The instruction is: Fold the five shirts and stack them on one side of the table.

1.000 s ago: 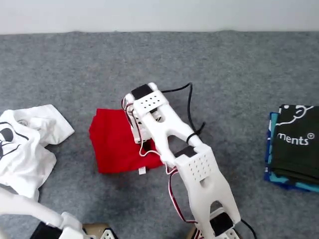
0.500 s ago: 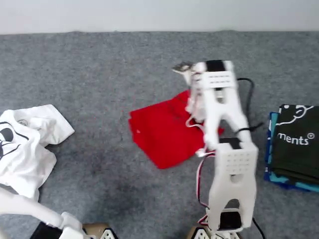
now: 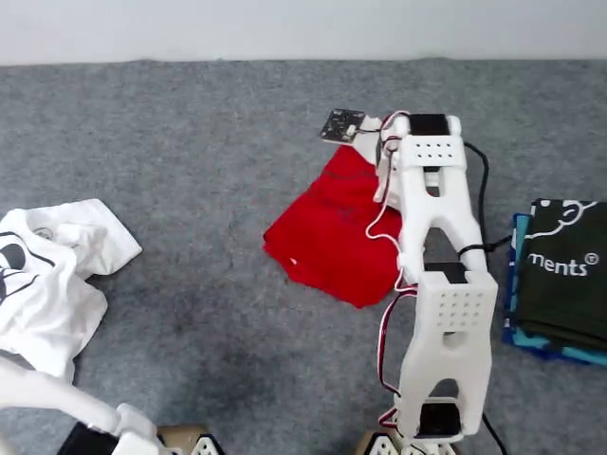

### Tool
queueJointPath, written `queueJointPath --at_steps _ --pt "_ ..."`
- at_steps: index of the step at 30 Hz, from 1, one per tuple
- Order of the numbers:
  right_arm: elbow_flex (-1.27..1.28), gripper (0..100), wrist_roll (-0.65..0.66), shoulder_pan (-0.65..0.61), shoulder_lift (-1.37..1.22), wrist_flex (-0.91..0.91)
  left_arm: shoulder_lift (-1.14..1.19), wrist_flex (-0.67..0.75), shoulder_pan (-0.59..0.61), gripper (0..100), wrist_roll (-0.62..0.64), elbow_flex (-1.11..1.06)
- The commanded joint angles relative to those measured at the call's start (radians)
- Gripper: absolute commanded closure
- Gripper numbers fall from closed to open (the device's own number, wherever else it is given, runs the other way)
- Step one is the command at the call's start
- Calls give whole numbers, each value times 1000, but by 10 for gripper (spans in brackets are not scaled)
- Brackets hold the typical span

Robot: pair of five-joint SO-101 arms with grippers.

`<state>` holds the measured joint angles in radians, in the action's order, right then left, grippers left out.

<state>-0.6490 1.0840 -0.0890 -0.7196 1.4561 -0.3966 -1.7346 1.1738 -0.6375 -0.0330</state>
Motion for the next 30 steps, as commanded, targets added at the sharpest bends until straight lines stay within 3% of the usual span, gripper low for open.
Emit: queueJointPath --at_steps 1,5,10,15,18,20,23,28,30 --pt "-25 884 -92 -2 67 -8 -34 -17 3 985 6 5" --pt "-25 727 -313 2 124 18 -34 -18 -2 985 6 5" --pt "-25 715 -557 -21 200 117 -34 -18 -2 985 6 5" --pt "-25 816 -841 -59 222 314 -34 -18 -2 985 6 5" --pt "-20 944 -1003 -91 225 337 -34 -18 -2 985 6 5" --pt "-20 968 -1082 -107 225 337 -34 -18 -2 985 6 5" --pt "-18 872 -1243 -130 223 338 -34 -18 -2 985 6 5" --pt "-18 526 -1505 -148 222 328 -34 -18 3 985 3 5" --pt "-18 447 -1596 -156 211 323 -34 -18 6 985 2 5"
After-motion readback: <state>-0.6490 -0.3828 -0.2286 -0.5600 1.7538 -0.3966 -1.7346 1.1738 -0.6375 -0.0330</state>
